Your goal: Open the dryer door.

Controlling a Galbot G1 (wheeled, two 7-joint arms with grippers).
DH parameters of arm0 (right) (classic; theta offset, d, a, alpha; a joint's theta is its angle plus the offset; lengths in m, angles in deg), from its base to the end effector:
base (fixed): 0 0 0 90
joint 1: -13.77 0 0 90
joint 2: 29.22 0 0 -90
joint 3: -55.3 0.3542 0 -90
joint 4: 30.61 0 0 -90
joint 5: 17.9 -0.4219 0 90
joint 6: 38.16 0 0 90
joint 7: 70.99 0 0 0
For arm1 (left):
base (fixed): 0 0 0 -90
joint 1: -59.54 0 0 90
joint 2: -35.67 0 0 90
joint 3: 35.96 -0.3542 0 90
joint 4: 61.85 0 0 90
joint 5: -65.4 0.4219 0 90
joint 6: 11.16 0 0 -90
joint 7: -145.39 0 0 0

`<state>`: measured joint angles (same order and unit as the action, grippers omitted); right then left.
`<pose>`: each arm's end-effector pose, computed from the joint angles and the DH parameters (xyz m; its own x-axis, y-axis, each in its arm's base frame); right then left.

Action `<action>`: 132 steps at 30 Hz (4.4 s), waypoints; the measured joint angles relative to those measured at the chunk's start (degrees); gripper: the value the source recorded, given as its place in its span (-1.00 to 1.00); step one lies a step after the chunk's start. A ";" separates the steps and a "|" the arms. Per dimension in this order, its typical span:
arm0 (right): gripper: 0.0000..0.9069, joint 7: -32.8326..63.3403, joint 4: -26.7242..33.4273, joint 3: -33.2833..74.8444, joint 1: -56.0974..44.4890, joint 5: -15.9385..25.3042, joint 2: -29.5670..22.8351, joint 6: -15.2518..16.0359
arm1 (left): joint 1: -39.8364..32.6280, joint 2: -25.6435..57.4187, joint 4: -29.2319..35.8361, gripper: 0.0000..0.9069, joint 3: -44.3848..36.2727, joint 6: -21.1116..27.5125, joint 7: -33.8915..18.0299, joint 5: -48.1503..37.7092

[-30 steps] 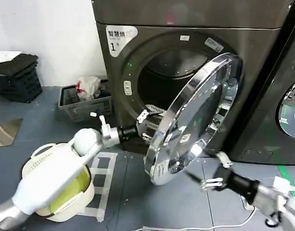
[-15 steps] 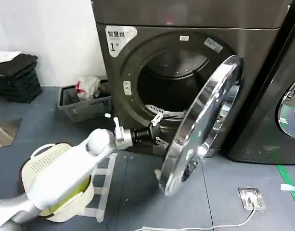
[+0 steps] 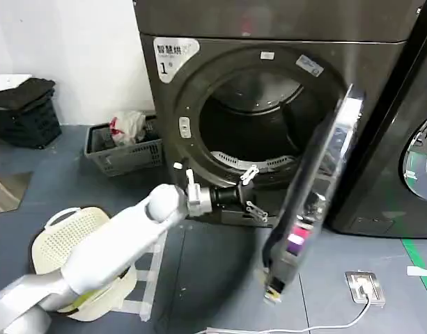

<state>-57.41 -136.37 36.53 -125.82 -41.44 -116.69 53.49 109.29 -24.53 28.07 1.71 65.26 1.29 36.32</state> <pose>-0.0846 -0.3946 -0.2437 -0.2229 0.9742 -0.0346 0.8965 0.1909 -0.3999 0.5029 -0.1135 -0.1951 -0.1441 0.9877 -0.0605 0.8802 0.1559 0.4482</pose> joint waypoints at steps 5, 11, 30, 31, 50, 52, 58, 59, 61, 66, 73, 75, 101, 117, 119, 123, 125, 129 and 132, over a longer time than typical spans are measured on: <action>1.00 -0.30 6.56 3.90 -0.26 -0.87 -0.55 -0.51 | -2.15 -2.81 -2.40 1.00 -2.37 -0.70 -0.10 0.45; 1.00 -0.83 10.82 6.79 -0.41 -1.08 -1.72 -1.65 | -4.18 -6.35 -5.23 1.00 -4.86 -2.54 -0.77 2.51; 1.00 -0.92 10.09 8.75 -0.61 -1.93 -4.74 -2.04 | -9.65 -18.44 -14.30 1.00 -9.97 -4.95 -2.16 6.57; 1.00 -0.89 10.18 8.93 -0.59 -1.93 -4.74 -2.11 | -9.87 -19.19 -14.95 1.00 -9.95 -4.95 -2.33 6.65; 1.00 -0.57 10.56 10.95 -0.57 -1.20 -4.73 -2.66 | -12.47 -29.26 -24.70 1.00 -9.85 -4.86 -4.11 8.07; 1.00 -0.62 10.24 10.86 -0.51 -1.22 -4.73 -2.64 | -12.54 -29.59 -25.03 1.00 -9.85 -4.73 -4.28 8.16; 1.00 -0.73 9.72 10.74 -0.55 -1.31 -4.73 -2.64 | -12.87 -30.30 -26.00 1.00 -9.85 -4.57 -4.54 8.29; 1.00 -0.74 9.72 10.74 -0.60 -1.31 -4.73 -2.64 | -12.94 -30.34 -26.10 1.00 -9.85 -4.57 -4.54 8.29; 1.00 -0.76 9.72 10.74 -0.67 -1.32 -4.73 -2.64 | -13.01 -30.43 -26.31 1.00 -9.86 -4.58 -4.54 8.29; 1.00 -0.97 9.69 10.74 -0.79 -1.37 -4.73 -2.56 | -13.03 -30.91 -26.81 1.00 -9.85 -4.57 -4.54 8.29; 1.00 -1.14 9.98 10.73 -0.82 -1.41 -4.73 -2.56 | -13.11 -31.04 -26.98 1.00 -9.82 -4.57 -4.49 8.29; 1.00 -1.37 9.99 10.73 -0.82 -1.41 -4.73 -2.54 | -13.11 -31.04 -26.98 1.00 -9.80 -4.57 -4.47 8.29; 1.00 -1.20 7.29 8.67 0.65 -0.70 -4.72 1.02 | -4.72 -10.89 3.70 1.00 -5.87 13.92 -9.80 1.85; 1.00 -0.25 12.64 11.54 0.42 4.19 -4.69 1.02 | 9.91 6.54 22.40 1.00 12.13 33.58 -25.44 -5.91; 1.00 -0.19 13.43 12.11 0.40 4.70 -3.98 1.03 | 12.52 8.93 24.46 1.00 15.35 36.67 -28.03 -8.51; 1.00 -0.22 14.73 12.76 0.26 4.78 -2.69 0.84 | 17.16 13.63 28.07 1.00 21.98 42.78 -33.74 -12.80; 1.00 -0.36 15.31 12.78 0.25 4.76 -2.22 0.73 | 19.45 15.58 29.40 1.00 25.16 45.08 -37.04 -14.94; 1.00 -0.50 16.03 12.79 0.29 4.73 -1.68 0.57 | 23.25 19.04 31.26 1.00 30.94 51.15 -42.67 -20.97; 1.00 -0.57 16.43 12.70 0.39 4.80 -1.46 0.62 | 24.96 21.20 31.53 1.00 34.83 55.67 -46.86 -26.02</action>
<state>-57.98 -119.93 49.24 -125.43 -36.64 -118.14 54.11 134.25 -3.33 59.60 36.54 120.93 -45.57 10.30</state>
